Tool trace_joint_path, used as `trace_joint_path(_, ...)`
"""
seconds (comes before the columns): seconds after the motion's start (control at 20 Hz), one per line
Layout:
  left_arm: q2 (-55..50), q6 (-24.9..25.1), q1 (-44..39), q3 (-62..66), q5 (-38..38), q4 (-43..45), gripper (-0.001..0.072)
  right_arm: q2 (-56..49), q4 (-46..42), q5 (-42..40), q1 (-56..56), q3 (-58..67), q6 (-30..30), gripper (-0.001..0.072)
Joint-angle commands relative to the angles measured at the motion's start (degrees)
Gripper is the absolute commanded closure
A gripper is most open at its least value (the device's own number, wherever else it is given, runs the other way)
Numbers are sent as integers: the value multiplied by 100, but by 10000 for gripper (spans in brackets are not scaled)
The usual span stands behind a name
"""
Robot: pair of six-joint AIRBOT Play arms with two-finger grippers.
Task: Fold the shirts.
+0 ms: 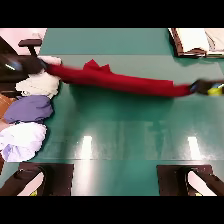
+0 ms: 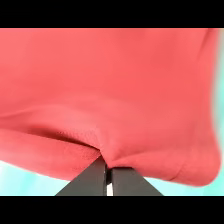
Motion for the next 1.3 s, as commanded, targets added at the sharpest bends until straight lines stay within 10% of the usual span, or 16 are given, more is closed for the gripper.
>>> trace_joint_path(0.0,592,-26,7,1886,-39,68,678,833,-133,87,-315,1727,2,698)
trace_joint_path(0.55,581,-557,7,4693,-341,170,679,1193,-105,1545,-1539,4640,216,699)
trace_joint_path(0.9,70,-704,7,2035,-1274,214,678,-247,-144,2684,-442,4070,992,698)
trace_joint_path(1.25,-1799,-376,7,-208,-833,214,677,-2011,-474,1915,385,1827,1023,698)
